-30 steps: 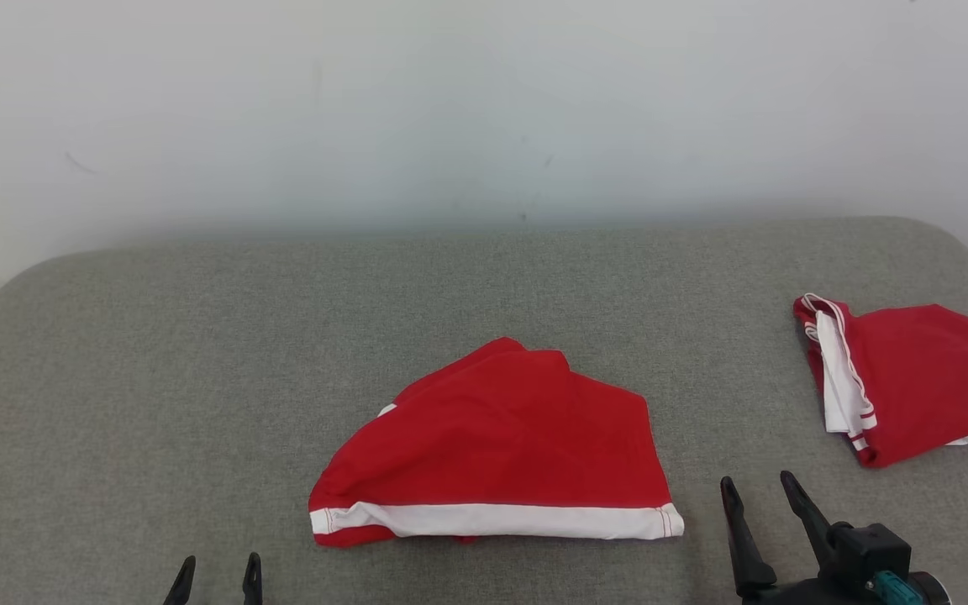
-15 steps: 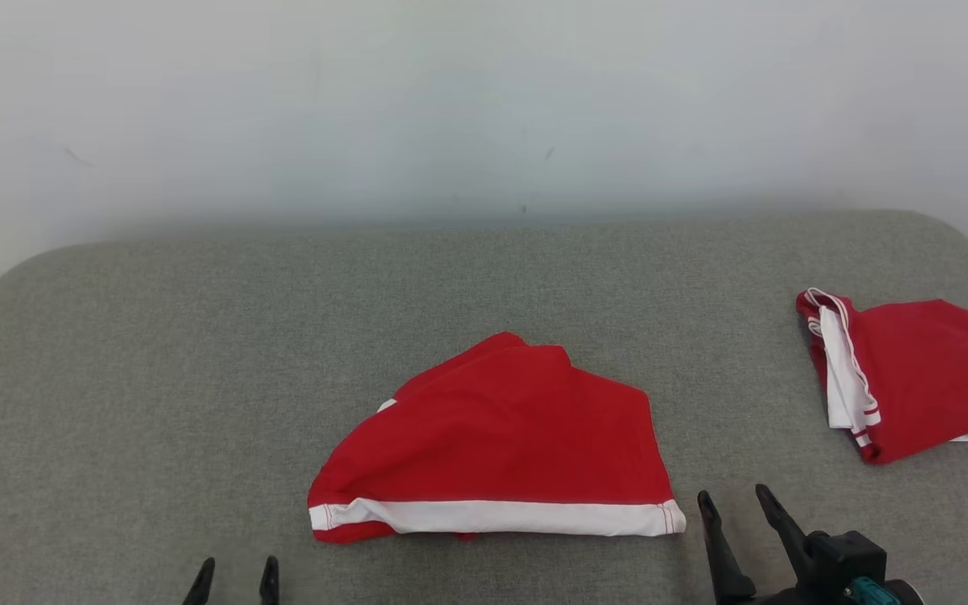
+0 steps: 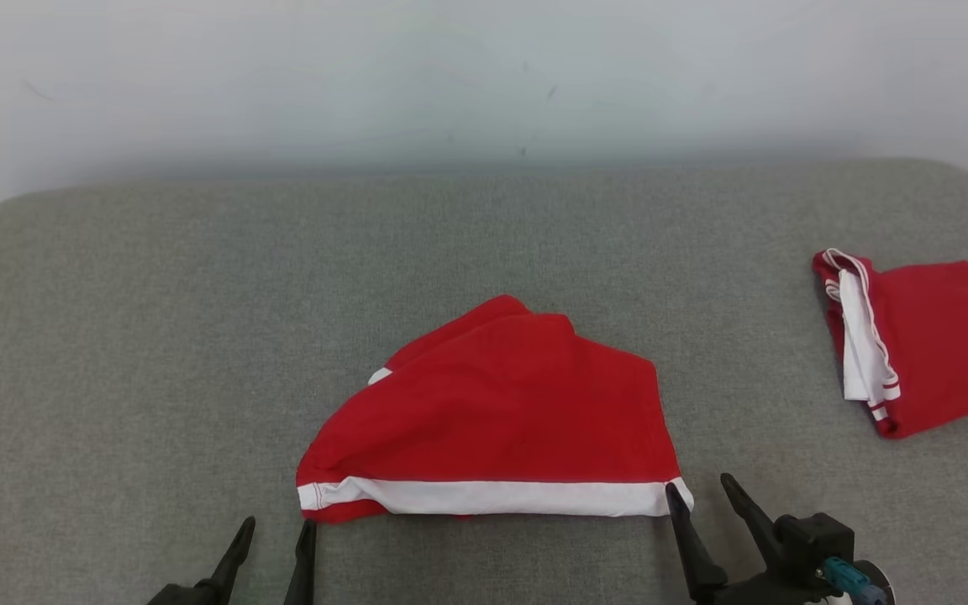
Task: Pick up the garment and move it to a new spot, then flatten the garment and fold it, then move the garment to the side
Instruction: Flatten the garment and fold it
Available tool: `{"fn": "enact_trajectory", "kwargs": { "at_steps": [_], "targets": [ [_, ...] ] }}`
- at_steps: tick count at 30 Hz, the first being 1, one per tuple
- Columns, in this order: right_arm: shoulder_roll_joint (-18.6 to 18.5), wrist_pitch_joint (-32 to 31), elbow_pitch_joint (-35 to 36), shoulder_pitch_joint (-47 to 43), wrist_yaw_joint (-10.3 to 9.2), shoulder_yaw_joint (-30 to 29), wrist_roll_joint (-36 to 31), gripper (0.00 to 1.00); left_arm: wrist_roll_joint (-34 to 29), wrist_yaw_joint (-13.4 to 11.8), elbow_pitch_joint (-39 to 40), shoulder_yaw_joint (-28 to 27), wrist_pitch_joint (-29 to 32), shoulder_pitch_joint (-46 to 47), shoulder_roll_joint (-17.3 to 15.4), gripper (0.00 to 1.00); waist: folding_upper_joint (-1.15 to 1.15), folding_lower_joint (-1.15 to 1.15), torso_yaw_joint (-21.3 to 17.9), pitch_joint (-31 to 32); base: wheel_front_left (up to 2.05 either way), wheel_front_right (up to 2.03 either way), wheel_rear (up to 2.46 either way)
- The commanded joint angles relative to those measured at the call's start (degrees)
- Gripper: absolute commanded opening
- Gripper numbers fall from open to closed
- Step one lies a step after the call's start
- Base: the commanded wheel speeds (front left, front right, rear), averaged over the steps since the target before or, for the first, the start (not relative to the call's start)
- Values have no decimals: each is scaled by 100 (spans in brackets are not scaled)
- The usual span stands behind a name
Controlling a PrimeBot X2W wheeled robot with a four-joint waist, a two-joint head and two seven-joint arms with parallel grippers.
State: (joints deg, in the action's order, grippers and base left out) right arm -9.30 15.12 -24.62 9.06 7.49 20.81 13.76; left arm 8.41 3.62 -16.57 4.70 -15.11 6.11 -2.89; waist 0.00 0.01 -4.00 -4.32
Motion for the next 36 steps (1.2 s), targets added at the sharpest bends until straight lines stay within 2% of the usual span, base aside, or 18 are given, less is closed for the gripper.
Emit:
{"fn": "enact_trajectory", "kwargs": {
  "at_steps": [1, 18, 24, 25, 26, 27, 28, 30, 31, 32, 36],
  "targets": [
    [-39, -4, -23, 49, -1, 47, 54, 100, 33, -14, 6, 26, -3, 63, -4, 100, 0, -1, 18, -180, 0, 0, 0],
    [-177, -4, -140, 98, -1, 606, 524, 98, -61, -132, 50, 72, -3, 267, -3, 100, 0, -1, 54, -407, 0, 0, 0],
    [-209, -4, -168, 166, -1, 664, 610, 71, -70, -135, 64, 82, -3, 306, -4, 100, 0, -1, 44, -444, 0, 0, 0],
    [-211, -4, -177, 189, -1, 665, 630, 58, -72, -129, 64, 86, -3, 317, -4, 100, 0, -1, 47, -450, 0, 0, 0],
    [-212, -4, -188, 207, -1, 669, 643, 52, -80, -130, 66, 91, -3, 326, -4, 100, 0, -1, 51, -456, 0, 0, 0],
    [-212, -4, -188, 207, -1, 669, 643, 52, -80, -130, 66, 91, -3, 326, -4, 100, 0, -1, 51, -456, 0, 0, 0],
    [-207, -4, -197, 216, -1, 670, 639, 48, -87, -138, 72, 96, -3, 335, -4, 100, 0, -1, 58, -463, 0, 0, 0],
    [-214, -4, -235, 222, -1, 691, 638, 27, -73, -151, 97, 111, -3, 349, -4, 100, 0, -1, 72, -479, 0, 0, 0],
    [-222, -4, -257, 238, -1, 700, 648, 4, -56, -147, 110, 122, -3, 346, -4, 100, 0, -1, 81, -485, 0, 0, 0],
    [-237, -4, -271, 269, -1, 701, 653, 0, -38, -140, 119, 133, -3, 348, -3, 100, 0, -1, 90, -491, 0, 0, 0],
    [-303, -4, -297, 292, -1, 643, 669, 0, 188, -58, 204, 92, -3, 343, -4, 100, 0, -1, 106, -490, 0, 0, 0]
  ]
}}
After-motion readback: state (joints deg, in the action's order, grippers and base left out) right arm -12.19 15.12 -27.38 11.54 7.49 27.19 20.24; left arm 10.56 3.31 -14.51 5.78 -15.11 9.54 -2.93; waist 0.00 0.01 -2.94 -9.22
